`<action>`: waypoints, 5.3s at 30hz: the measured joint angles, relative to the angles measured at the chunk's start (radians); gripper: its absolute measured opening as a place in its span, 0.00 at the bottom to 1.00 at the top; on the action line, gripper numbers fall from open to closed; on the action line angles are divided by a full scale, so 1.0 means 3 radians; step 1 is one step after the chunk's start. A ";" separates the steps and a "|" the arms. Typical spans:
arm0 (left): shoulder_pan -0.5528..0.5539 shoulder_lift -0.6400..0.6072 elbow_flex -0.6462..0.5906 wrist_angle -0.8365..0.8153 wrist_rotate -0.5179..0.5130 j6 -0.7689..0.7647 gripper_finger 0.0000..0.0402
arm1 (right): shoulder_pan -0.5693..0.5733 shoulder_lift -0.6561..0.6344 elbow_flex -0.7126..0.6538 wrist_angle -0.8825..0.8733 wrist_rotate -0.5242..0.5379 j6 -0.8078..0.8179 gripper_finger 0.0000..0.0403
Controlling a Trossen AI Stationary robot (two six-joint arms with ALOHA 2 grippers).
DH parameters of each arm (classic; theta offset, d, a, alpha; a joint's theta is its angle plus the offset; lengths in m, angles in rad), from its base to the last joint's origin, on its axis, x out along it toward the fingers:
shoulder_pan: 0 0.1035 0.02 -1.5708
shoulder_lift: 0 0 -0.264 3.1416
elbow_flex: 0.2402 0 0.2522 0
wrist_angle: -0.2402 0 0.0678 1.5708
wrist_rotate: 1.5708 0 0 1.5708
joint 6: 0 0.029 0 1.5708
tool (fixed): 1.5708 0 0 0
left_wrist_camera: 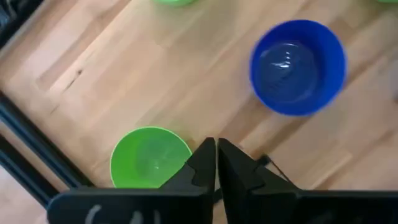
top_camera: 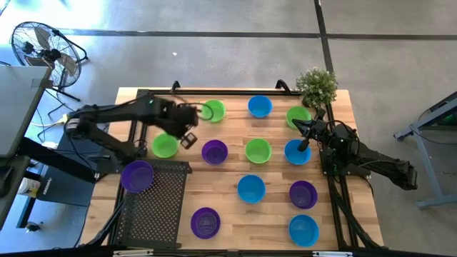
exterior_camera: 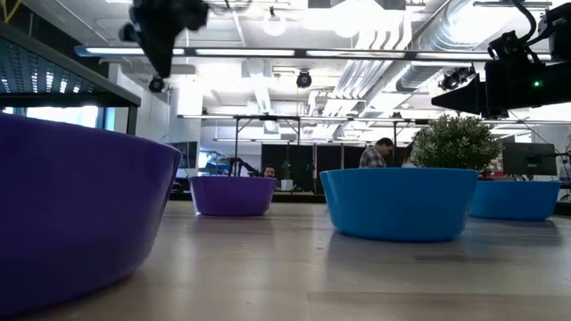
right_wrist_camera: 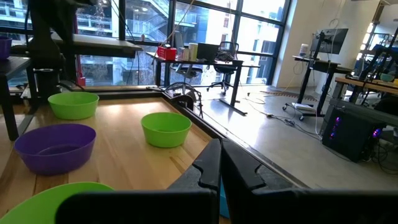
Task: Pick & Place Mini bowls
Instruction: Put the green bowl on the shelf
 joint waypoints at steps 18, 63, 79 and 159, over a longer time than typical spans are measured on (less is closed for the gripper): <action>0.0802 0.0500 -0.0589 0.0660 0.0307 0.0347 0.34 | 0.0001 0.0000 0.0000 -0.0001 -0.0001 0.0000 0.00; 0.0755 0.0324 -0.1557 0.1084 0.0704 -0.0215 0.48 | 0.0001 0.0000 0.0000 -0.0003 0.0001 0.0000 0.00; 0.0733 0.0325 -0.1951 0.1491 0.0874 -0.0232 0.32 | 0.0000 0.0001 0.0000 -0.0003 0.0000 0.0000 0.00; -0.4124 0.1639 0.1522 -0.0631 0.0897 -0.2332 0.00 | 0.0000 0.0001 0.0000 -0.0003 0.0000 0.0000 0.00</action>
